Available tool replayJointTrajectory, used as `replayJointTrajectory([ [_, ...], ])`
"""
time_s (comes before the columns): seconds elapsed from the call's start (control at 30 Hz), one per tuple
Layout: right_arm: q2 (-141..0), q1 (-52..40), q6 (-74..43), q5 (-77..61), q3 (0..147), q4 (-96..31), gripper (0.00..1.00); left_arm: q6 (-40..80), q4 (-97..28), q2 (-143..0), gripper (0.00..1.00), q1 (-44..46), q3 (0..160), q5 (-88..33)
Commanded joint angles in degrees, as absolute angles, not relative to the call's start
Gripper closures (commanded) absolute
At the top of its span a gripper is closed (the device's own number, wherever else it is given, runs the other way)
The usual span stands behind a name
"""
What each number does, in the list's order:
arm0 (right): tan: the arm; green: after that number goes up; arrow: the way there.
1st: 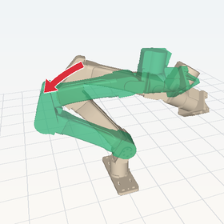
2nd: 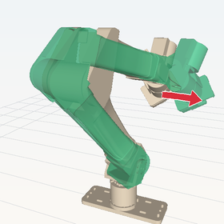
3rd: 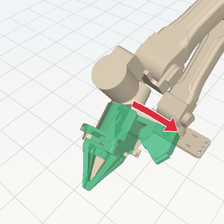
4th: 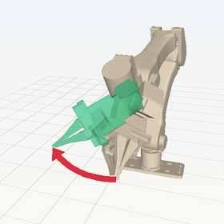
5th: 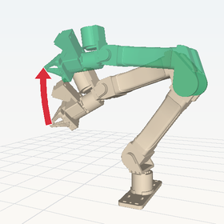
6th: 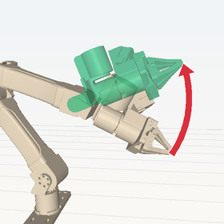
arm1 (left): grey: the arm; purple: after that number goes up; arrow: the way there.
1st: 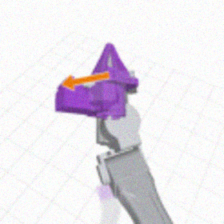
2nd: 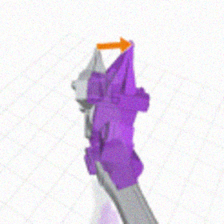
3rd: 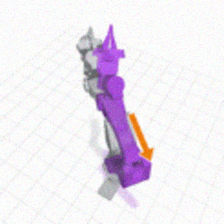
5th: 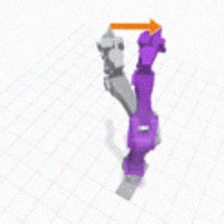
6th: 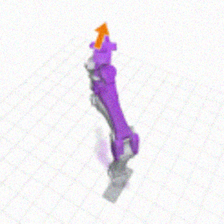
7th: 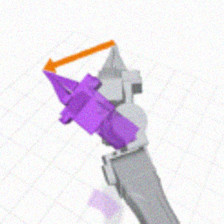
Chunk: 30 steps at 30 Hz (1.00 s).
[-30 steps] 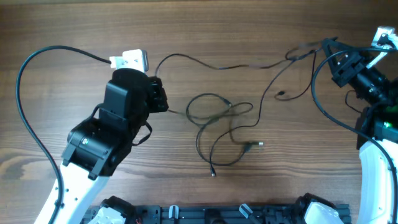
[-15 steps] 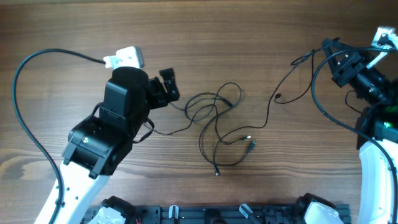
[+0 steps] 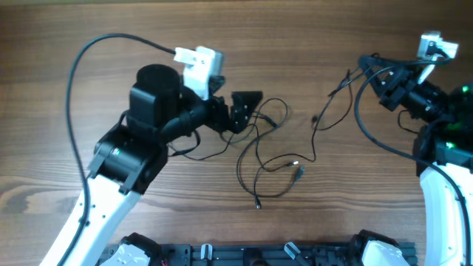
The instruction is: Untangle cables
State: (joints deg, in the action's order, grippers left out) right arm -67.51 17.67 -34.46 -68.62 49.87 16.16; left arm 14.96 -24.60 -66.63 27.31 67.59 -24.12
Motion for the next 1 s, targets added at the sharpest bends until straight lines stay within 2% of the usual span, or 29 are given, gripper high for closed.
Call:
replayJointTrajectory([
  [0.0, -67.7, 14.5, -34.7, -70.1, 50.2, 16.1, 0.95, 11.9, -20.8, -69.2, 0.0, 30.3, 67.9, -30.7],
  [0.3, -67.7, 9.5, -34.1, -66.9, 50.2, 12.7, 0.95, 7.7, -11.2, -70.2, 0.0, 38.2, 67.9, -34.5],
  [0.53, -67.7, 5.1, -33.0, -66.8, 50.2, 10.5, 0.96, 7.7, -7.9, -75.4, 0.0, 39.6, 67.9, -34.5],
  [0.63, -67.7, 4.7, -33.0, -66.9, 50.2, 9.7, 0.95, 7.7, -7.3, -77.1, 0.05, 39.5, 67.9, -34.4],
  [0.67, -67.7, 4.7, -33.1, -67.2, 50.2, 9.8, 0.95, 7.7, -7.1, -77.4, 0.1, 39.5, 67.9, -34.4],
  [0.73, -67.7, 4.7, -33.1, -68.7, 50.2, 9.7, 0.95, 7.7, -7.0, -77.7, 0.42, 39.5, 67.9, -33.1],
  [0.77, -67.7, 4.7, -33.1, -69.6, 50.2, 9.5, 0.95, 7.7, -6.9, -77.7, 0.65, 39.5, 67.9, -31.6],
  [0.8, -67.7, 4.7, -33.0, -70.0, 50.2, 9.0, 0.95, 7.7, -6.3, -77.7, 0.96, 39.5, 67.9, -30.1],
  [0.93, -67.7, 4.7, -31.2, -69.9, 50.2, 5.8, 0.95, 11.8, -0.5, -77.7, 0.96, 39.5, 67.9, -29.7],
  [0.97, -67.7, 4.7, -31.2, -69.8, 50.2, 5.8, 0.83, 12.4, 0.4, -77.7, 0.96, 39.5, 67.9, -29.6],
])
